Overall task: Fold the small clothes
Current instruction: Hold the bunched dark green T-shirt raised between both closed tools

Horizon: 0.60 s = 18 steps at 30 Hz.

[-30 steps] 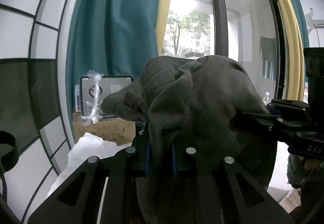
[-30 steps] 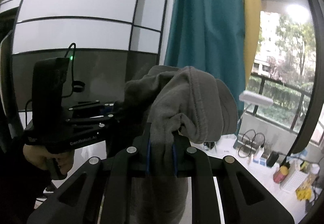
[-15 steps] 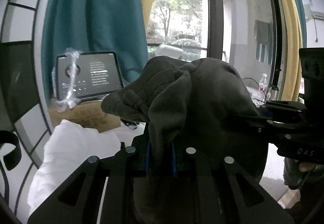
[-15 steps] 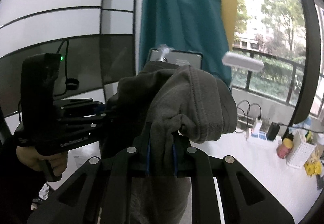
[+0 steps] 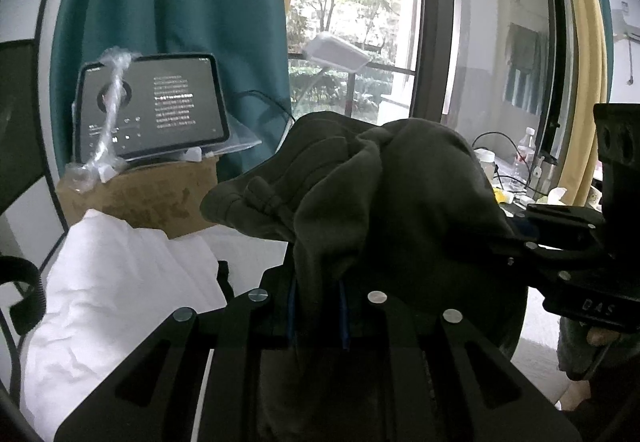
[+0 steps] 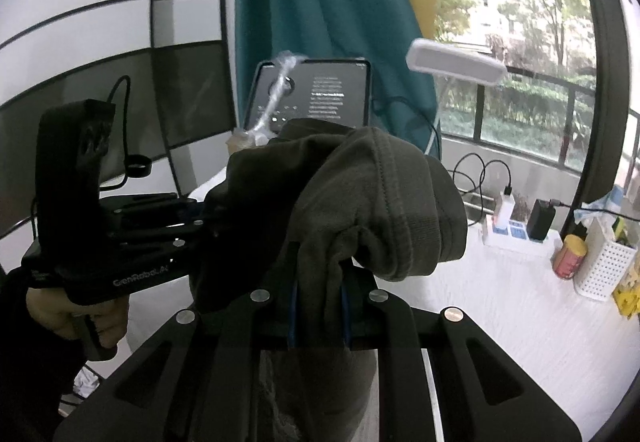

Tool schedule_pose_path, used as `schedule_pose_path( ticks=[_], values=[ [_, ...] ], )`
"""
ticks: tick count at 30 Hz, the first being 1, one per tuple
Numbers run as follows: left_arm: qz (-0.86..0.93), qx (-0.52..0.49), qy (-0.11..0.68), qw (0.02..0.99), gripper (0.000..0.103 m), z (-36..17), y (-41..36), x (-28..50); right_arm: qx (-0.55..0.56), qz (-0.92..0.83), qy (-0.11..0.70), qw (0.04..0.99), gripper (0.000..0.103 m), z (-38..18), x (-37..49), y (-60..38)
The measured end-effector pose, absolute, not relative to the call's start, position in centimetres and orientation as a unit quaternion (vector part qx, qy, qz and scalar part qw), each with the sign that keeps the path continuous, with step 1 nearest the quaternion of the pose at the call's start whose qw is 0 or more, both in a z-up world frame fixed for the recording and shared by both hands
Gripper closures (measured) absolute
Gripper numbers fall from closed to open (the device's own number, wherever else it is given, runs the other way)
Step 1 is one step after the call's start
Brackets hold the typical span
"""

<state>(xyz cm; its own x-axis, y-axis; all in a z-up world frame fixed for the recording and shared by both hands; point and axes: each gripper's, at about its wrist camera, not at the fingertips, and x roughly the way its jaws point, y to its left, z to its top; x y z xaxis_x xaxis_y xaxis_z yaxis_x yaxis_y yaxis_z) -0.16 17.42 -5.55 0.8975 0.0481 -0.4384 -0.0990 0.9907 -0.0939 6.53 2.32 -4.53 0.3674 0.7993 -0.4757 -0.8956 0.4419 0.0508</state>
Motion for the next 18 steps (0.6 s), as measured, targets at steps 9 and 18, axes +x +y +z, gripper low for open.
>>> schedule_pose_path(
  ticks=[9, 18],
  values=[
    [0.037, -0.059, 0.257, 0.964, 0.089, -7.3, 18.7, 2.0, -0.104, 0.514, 0.252, 0.813, 0.085, -6.5, 8.8, 3.8],
    [0.035, -0.069, 0.291, 0.954, 0.089, -9.4, 19.5, 4.3, -0.097, 0.507, 0.291, 0.805, 0.085, -9.4, 12.0, 5.1]
  ],
)
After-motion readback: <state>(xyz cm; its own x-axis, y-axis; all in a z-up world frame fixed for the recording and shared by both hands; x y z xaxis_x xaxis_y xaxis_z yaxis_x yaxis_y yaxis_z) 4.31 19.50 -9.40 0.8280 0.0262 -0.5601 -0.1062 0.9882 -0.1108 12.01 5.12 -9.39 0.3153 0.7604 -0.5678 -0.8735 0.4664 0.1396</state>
